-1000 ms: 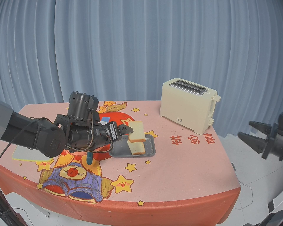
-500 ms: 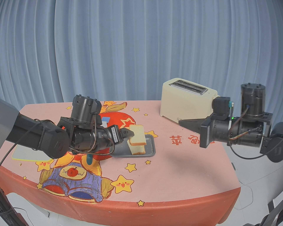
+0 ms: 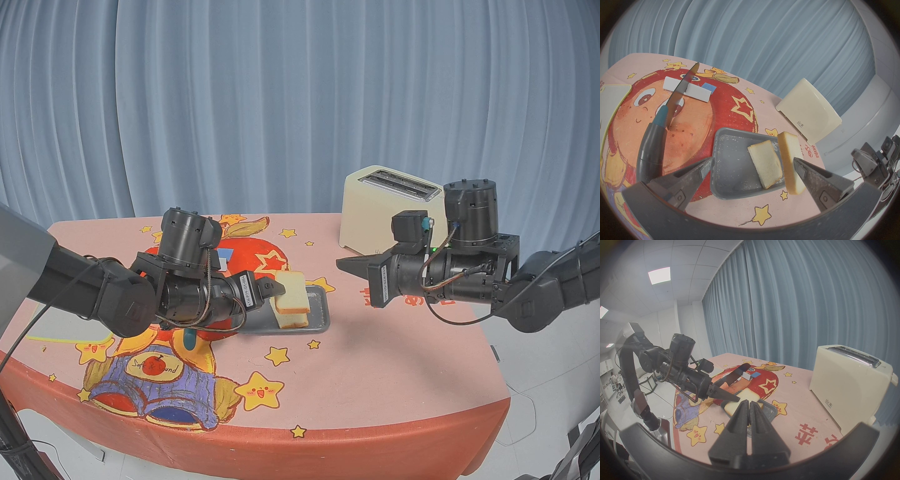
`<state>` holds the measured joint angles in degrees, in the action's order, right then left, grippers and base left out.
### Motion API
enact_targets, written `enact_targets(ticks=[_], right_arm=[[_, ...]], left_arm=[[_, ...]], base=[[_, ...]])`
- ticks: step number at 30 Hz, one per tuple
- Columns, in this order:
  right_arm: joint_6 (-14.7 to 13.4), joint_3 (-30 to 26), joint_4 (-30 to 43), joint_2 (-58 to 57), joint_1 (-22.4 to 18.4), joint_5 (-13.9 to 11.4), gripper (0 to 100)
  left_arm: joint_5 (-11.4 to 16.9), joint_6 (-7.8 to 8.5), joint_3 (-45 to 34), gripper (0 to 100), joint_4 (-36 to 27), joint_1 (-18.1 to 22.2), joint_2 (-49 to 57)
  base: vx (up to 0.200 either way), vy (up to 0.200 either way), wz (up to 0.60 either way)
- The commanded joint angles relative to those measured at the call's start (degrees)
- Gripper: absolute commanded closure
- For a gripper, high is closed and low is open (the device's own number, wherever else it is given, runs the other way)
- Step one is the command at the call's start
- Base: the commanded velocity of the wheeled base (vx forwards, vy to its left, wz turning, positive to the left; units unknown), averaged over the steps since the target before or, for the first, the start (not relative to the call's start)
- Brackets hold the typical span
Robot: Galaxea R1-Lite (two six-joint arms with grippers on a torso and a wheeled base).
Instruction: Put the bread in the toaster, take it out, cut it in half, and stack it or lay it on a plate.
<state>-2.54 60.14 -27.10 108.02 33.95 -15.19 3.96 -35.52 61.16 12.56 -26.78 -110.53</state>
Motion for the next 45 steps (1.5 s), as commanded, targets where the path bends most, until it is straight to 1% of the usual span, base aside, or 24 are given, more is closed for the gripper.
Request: enact_targets(ticks=[1,5,8,22,26,28,31,32,33,35,38,39,41,42,45], right_arm=[[-0.10,2.00,-0.32,4.83,0.15,-0.19,100],[-0.10,2.35,-0.32,6.06,2.17,0.16,100],[-0.10,3.06,-0.23,7.29,2.70,0.51,100],[-0.54,2.18,-0.32,6.41,2.08,0.51,100],[-0.63,2.09,-0.06,2.81,1.21,0.51,100],[-0.80,1.04,-0.06,0.35,0.41,0.60,100],[-0.80,-2.66,-0.32,-4.49,-1.17,1.04,100],[-0.80,-2.66,-0.32,-4.49,-1.17,1.04,100],[-0.80,-4.68,-0.32,-7.56,-2.57,2.27,100],[-0.80,-6.96,-0.32,-10.73,-4.24,3.94,100],[-0.80,-10.21,-0.32,-14.59,-6.88,4.99,100],[-0.80,-12.15,-0.41,-16.79,-8.37,5.35,100],[-0.89,-14.70,-0.32,-19.87,-9.87,5.52,100],[-0.98,-16.89,-0.41,-22.15,-10.75,5.70,100],[-0.98,-21.55,-0.32,-27.51,-12.59,5.96,100]], left_arm=[[-0.01,0.10,0.28,0,0.01,0.06,-1.70],[-0.01,0.10,0.71,0,0.01,0.15,-2.41],[-0.01,0.19,0.89,0,0.01,0.15,-2.41],[-0.01,0.10,0.36,0,0.01,-0.11,-1.62],[-0.09,0.10,0.01,0,0.01,-0.20,0.41],[-0.01,0.10,-0.43,0,-0.16,-0.20,3.04],[-0.01,0.28,-1.83,0,-0.08,-0.29,5.85],[-0.01,0.28,-1.83,0,-0.08,-0.29,5.85],[-0.01,0.28,-2.98,0,-0.08,-0.64,8.49],[-0.01,0.63,-4.03,0,-0.08,-1.25,10.86],[-0.01,1.95,-5.61,0,-0.08,-1.61,13.94],[-0.09,2.74,-6.58,0,-0.08,-1.61,15.96],[-0.09,3.71,-8.16,0,0.01,-1.61,19.04],[-0.09,4.32,-9.22,0,0.01,-1.61,21.59],[-0.18,5.46,-11.68,0,0.01,-1.52,26.86]], base=[[0.000,0.000,0.00],[0.000,0.000,0.00],[0.000,0.000,0.00],[0.000,0.000,0.00],[0.000,0.000,0.00],[0.000,0.000,0.00],[0.000,0.000,0.00],[0.000,0.000,0.00],[0.000,0.000,0.00],[0.000,0.000,0.00],[0.000,0.000,0.00],[0.000,0.000,0.00],[0.000,0.000,0.00],[0.000,0.000,0.00],[0.000,0.000,0.00]])
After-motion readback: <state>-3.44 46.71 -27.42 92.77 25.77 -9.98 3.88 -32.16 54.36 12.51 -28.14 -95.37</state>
